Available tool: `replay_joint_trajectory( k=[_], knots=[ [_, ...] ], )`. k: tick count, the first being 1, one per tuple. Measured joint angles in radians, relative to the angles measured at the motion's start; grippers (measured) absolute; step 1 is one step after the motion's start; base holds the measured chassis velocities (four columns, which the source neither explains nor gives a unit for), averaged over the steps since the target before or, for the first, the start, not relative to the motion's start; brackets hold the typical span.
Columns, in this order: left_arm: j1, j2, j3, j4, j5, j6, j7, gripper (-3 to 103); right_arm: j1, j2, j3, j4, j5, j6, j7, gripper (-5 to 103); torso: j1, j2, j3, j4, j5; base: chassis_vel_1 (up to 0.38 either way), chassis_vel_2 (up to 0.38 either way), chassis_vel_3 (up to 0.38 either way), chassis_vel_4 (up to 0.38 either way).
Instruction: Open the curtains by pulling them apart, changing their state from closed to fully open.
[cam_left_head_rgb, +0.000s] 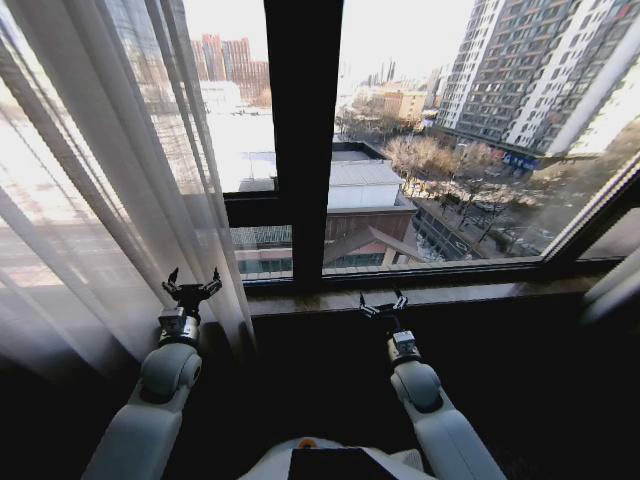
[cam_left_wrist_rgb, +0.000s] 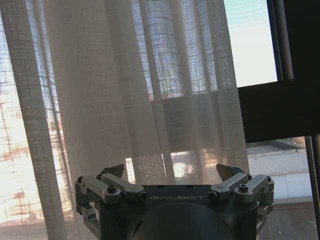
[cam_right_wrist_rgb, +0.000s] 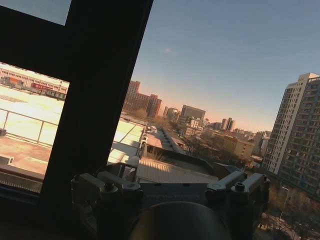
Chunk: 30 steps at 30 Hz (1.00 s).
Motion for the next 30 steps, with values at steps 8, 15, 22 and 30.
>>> replay_joint_trajectory(
  k=[8, 15, 22, 30],
  knots=[
    [-0.064, 0.002, 0.015, 0.052, -0.037, 0.002, -0.009, 100, 0.012, -0.011, 0.000, -0.009, 0.003, 0.001, 0.000, 100, 0.000, 0.000, 0.000, -0.0003, -0.0001, 0.000, 0.000, 0.000, 0.000],
    [-0.106, 0.031, 0.022, 0.083, -0.063, 0.000, 0.031, 100, 0.026, -0.015, -0.002, -0.019, 0.004, 0.001, 0.000, 100, 0.000, 0.000, 0.000, -0.0004, 0.0000, 0.000, 0.000, 0.000, 0.000],
    [-0.054, 0.032, 0.029, 0.053, -0.063, 0.019, 0.131, 100, 0.032, -0.021, -0.002, -0.031, 0.009, 0.003, 0.000, 100, 0.000, 0.000, 0.000, -0.0001, -0.0001, 0.000, 0.000, 0.000, 0.000],
    [-0.107, 0.048, 0.064, 0.121, -0.062, 0.019, 0.141, 100, 0.034, -0.017, -0.002, -0.048, 0.024, 0.010, 0.000, 100, 0.000, 0.000, 0.000, -0.0004, 0.0000, 0.000, 0.000, 0.000, 0.000]
  ],
)
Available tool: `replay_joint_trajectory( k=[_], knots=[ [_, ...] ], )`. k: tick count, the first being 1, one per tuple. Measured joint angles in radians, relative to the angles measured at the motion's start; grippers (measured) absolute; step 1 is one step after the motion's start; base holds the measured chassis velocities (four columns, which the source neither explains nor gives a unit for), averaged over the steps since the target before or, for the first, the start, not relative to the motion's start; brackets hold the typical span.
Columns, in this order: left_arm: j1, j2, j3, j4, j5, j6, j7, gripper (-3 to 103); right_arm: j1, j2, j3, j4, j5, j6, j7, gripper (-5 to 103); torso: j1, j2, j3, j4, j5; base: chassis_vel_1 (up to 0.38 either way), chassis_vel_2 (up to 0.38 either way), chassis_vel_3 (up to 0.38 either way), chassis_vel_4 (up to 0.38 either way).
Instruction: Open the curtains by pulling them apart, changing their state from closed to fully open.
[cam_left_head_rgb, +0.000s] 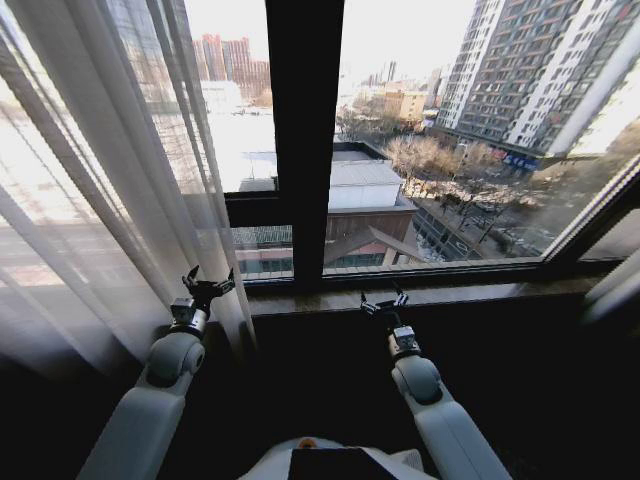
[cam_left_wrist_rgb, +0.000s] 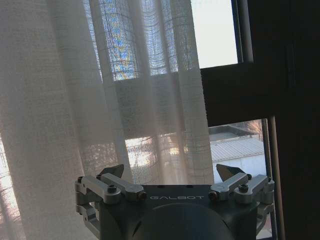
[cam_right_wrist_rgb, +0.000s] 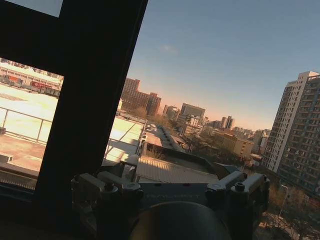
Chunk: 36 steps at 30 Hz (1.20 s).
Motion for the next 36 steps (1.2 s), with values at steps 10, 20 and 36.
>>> replay_joint_trajectory(
  k=[10, 20, 36],
  knots=[
    [-0.099, -0.005, 0.080, 0.090, -0.001, -0.003, -0.043, 100, 0.009, -0.006, 0.006, -0.022, 0.007, 0.010, 0.000, 100, 0.000, 0.000, 0.000, 0.0003, -0.0001, 0.000, 0.000, 0.000, 0.000],
    [-0.198, -0.035, 0.142, 0.169, -0.006, -0.008, -0.196, 100, 0.026, -0.008, 0.008, -0.050, 0.012, 0.015, 0.000, 100, 0.000, 0.000, 0.000, 0.0000, -0.0001, 0.000, 0.000, 0.000, 0.000],
    [-0.173, -0.033, 0.044, 0.196, -0.002, -0.019, -0.261, 100, 0.067, 0.000, -0.023, -0.089, 0.006, 0.015, -0.003, 100, 0.000, 0.000, 0.000, 0.0002, -0.0002, 0.000, 0.000, 0.000, 0.000]
  ],
)
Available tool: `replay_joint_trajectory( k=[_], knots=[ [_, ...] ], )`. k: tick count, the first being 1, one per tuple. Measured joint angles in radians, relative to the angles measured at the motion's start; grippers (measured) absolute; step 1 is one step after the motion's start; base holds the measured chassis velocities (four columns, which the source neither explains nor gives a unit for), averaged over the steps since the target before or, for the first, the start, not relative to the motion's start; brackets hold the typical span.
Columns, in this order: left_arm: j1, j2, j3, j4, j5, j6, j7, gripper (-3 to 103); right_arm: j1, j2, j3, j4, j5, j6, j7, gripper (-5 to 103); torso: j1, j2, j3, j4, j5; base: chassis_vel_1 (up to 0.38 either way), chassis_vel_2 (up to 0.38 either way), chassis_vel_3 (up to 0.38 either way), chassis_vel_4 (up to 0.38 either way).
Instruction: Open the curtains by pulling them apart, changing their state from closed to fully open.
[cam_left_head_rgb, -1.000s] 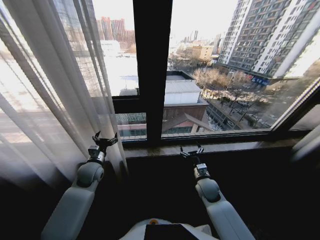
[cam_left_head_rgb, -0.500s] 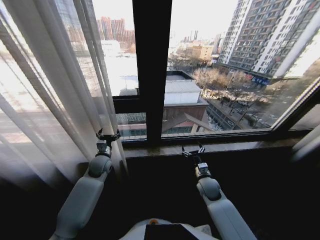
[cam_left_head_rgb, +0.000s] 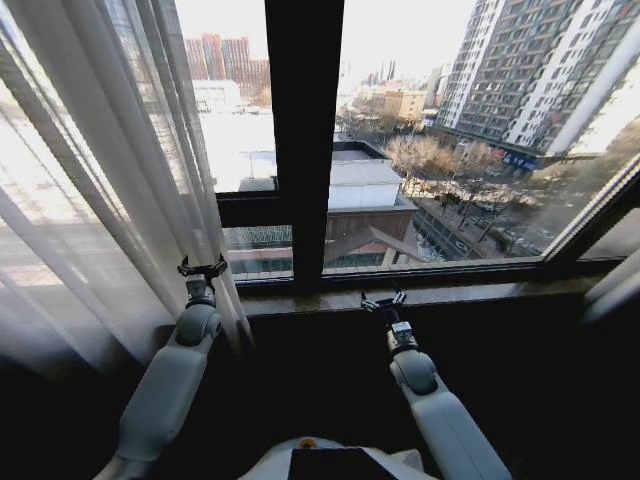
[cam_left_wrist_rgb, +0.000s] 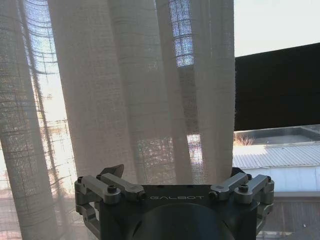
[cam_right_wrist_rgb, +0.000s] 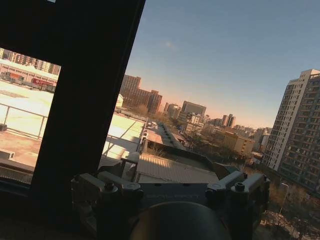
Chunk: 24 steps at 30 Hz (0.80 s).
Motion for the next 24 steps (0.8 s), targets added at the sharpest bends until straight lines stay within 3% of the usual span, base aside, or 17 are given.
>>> replay_joint_trajectory(
  k=[5, 9, 18, 21, 23, 24],
  knots=[
    [0.018, 0.009, -0.035, -0.001, -0.002, -0.009, 0.004, 100, 0.002, 0.005, -0.014, -0.002, -0.005, -0.002, -0.001, 100, 0.000, 0.000, 0.000, 0.0000, -0.0001, 0.000, 0.000, 0.000, 0.000],
    [0.027, 0.028, -0.069, 0.009, -0.013, -0.016, 0.043, 100, 0.005, 0.016, -0.029, -0.003, -0.025, -0.003, -0.001, 100, 0.000, 0.000, 0.000, -0.0001, -0.0001, 0.000, 0.000, 0.000, 0.000],
    [0.042, 0.080, -0.107, 0.029, -0.042, -0.035, 0.203, 101, -0.005, 0.017, -0.031, 0.013, -0.036, -0.006, 0.002, 100, 0.000, 0.000, 0.000, -0.0002, 0.0000, 0.000, 0.000, 0.000, 0.000],
    [0.057, 0.091, -0.118, 0.021, -0.051, -0.046, 0.245, 88, -0.016, 0.009, -0.016, 0.018, -0.034, -0.006, 0.005, 100, 0.000, 0.000, 0.000, -0.0002, 0.0000, 0.000, 0.000, 0.000, 0.000],
    [0.060, 0.093, -0.120, 0.020, -0.052, -0.047, 0.252, 88, -0.018, 0.007, -0.013, 0.019, -0.033, -0.006, 0.005, 100, 0.000, 0.000, 0.000, -0.0003, 0.0000, 0.000, 0.000, 0.000, 0.000],
    [0.066, 0.097, -0.124, 0.017, -0.053, -0.049, 0.263, 82, -0.020, 0.006, -0.009, 0.020, -0.032, -0.006, 0.006, 100, 0.000, 0.000, 0.000, -0.0002, 0.0000, 0.000, 0.000, 0.000, 0.000]
  ],
)
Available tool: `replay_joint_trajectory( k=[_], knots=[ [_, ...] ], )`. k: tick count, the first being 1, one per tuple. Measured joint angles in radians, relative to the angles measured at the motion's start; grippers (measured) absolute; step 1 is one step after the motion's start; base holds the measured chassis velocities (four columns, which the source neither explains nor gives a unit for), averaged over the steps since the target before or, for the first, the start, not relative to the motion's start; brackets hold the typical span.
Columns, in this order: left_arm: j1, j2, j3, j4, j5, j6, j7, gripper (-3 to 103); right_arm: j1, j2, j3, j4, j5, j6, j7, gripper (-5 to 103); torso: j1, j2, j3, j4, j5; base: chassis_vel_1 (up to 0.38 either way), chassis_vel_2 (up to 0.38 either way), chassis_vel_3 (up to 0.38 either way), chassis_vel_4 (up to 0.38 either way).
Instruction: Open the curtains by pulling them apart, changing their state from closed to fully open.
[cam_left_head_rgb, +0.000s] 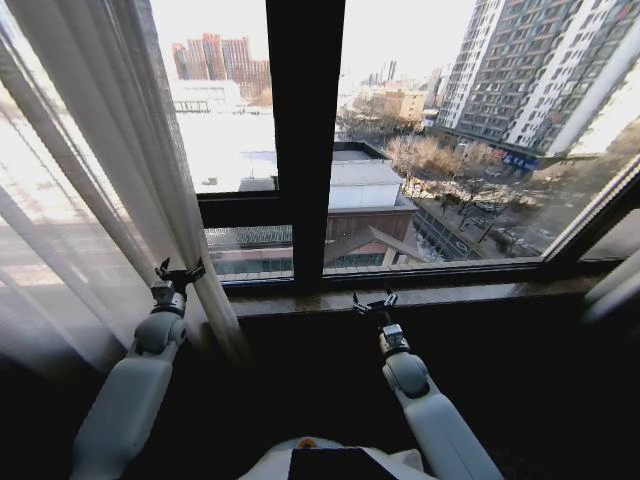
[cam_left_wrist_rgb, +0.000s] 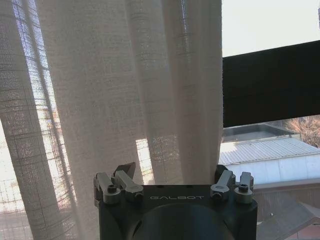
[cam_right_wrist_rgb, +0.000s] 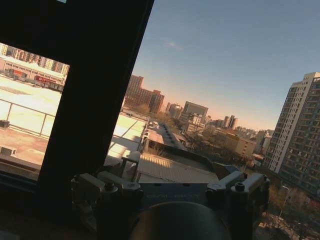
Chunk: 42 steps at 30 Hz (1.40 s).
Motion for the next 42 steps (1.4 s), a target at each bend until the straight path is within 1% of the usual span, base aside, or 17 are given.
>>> replay_joint_trajectory(
  k=[3, 5, 9, 10, 12, 13, 15, 17, 18, 19, 21, 22, 24, 32, 36, 42],
  knots=[
    [0.011, 0.010, -0.011, -0.009, -0.004, -0.002, 0.020, 66, -0.001, -0.001, 0.005, 0.001, 0.002, 0.001, 0.002, 100, 0.000, 0.000, 0.000, 0.0001, 0.0000, 0.000, 0.000, 0.000, 0.000],
    [0.014, 0.013, -0.016, -0.012, -0.006, -0.002, 0.025, 66, -0.001, 0.000, 0.007, 0.001, 0.003, 0.001, 0.002, 100, 0.000, 0.000, 0.000, 0.0001, 0.0000, 0.000, 0.000, 0.000, 0.000],
    [0.030, 0.024, -0.033, -0.024, -0.013, -0.004, 0.037, 44, -0.002, 0.002, 0.009, 0.005, 0.004, 0.002, 0.004, 100, 0.000, 0.000, 0.000, 0.0001, 0.0000, 0.000, 0.000, 0.000, 0.000],
    [0.030, 0.024, -0.033, -0.024, -0.013, -0.004, 0.037, 44, -0.002, 0.002, 0.009, 0.005, 0.004, 0.002, 0.004, 100, 0.000, 0.000, 0.000, 0.0001, 0.0000, 0.000, 0.000, 0.000, 0.000],
    [0.037, 0.032, -0.045, -0.035, -0.014, -0.011, 0.045, 33, 0.000, 0.002, 0.007, 0.008, 0.004, 0.001, 0.004, 100, 0.000, 0.000, 0.000, 0.0001, 0.0000, 0.000, 0.000, 0.000, 0.000],
    [0.037, 0.032, -0.045, -0.035, -0.014, -0.011, 0.045, 33, 0.000, 0.002, 0.007, 0.008, 0.004, 0.001, 0.004, 100, 0.000, 0.000, 0.000, 0.0001, 0.0000, 0.000, 0.000, 0.000, 0.000],
    [0.040, 0.040, -0.054, -0.048, -0.023, -0.012, 0.050, 23, 0.003, 0.005, 0.006, 0.008, 0.004, 0.000, 0.004, 100, 0.000, 0.000, 0.000, 0.0001, 0.0001, 0.000, 0.000, 0.000, 0.000],
    [0.042, 0.044, -0.057, -0.052, -0.029, -0.012, 0.053, 23, 0.004, 0.007, 0.005, 0.009, 0.004, 0.000, 0.004, 100, 0.000, 0.000, 0.000, 0.0001, 0.0001, 0.000, 0.000, 0.000, 0.000],
    [0.042, 0.046, -0.058, -0.054, -0.033, -0.012, 0.055, 17, 0.004, 0.007, 0.005, 0.010, 0.004, -0.001, 0.004, 100, 0.000, 0.000, 0.000, 0.0002, 0.0001, 0.000, 0.000, 0.000, 0.000],
    [0.043, 0.046, -0.060, -0.055, -0.036, -0.012, 0.057, 7, 0.004, 0.007, 0.005, 0.012, 0.004, -0.001, 0.004, 100, 0.000, 0.000, 0.000, 0.0001, 0.0001, 0.000, 0.000, 0.000, 0.000],
    [0.043, 0.046, -0.060, -0.055, -0.037, -0.012, 0.059, 7, 0.004, 0.006, 0.005, 0.013, 0.004, -0.001, 0.004, 100, 0.000, 0.000, 0.000, 0.0001, 0.0001, 0.000, 0.000, 0.000, 0.000],
    [0.044, 0.046, -0.060, -0.055, -0.037, -0.012, 0.060, 3, 0.004, 0.005, 0.006, 0.013, 0.004, -0.001, 0.004, 100, 0.000, 0.000, 0.000, 0.0001, 0.0001, 0.000, 0.000, 0.000, 0.000],
    [0.045, 0.044, -0.060, -0.056, -0.037, -0.012, 0.062, 0, 0.004, 0.001, 0.009, 0.013, 0.005, -0.002, 0.004, 100, 0.000, 0.000, 0.000, 0.0001, 0.0000, 0.000, 0.000, 0.000, 0.000],
    [0.051, 0.043, -0.065, -0.071, -0.038, -0.011, 0.069, 0, -0.001, 0.000, 0.014, 0.030, 0.018, -0.004, 0.005, 100, 0.000, 0.000, 0.000, 0.0000, 0.0001, 0.000, 0.000, 0.000, 0.000],
    [0.060, 0.043, -0.076, -0.104, -0.046, -0.007, 0.070, 0, 0.000, -0.001, 0.010, 0.069, 0.065, -0.049, 0.005, 100, 0.000, 0.000, 0.000, 0.0001, 0.0000, 0.000, 0.000, 0.000, 0.000],
    [0.071, 0.045, -0.087, -0.153, -0.057, 0.010, 0.073, 0, 0.006, -0.002, 0.007, 0.088, 0.097, -0.077, 0.002, 100, 0.000, 0.000, 0.000, 0.0001, 0.0001, 0.000, 0.000, 0.000, 0.000]
  ],
)
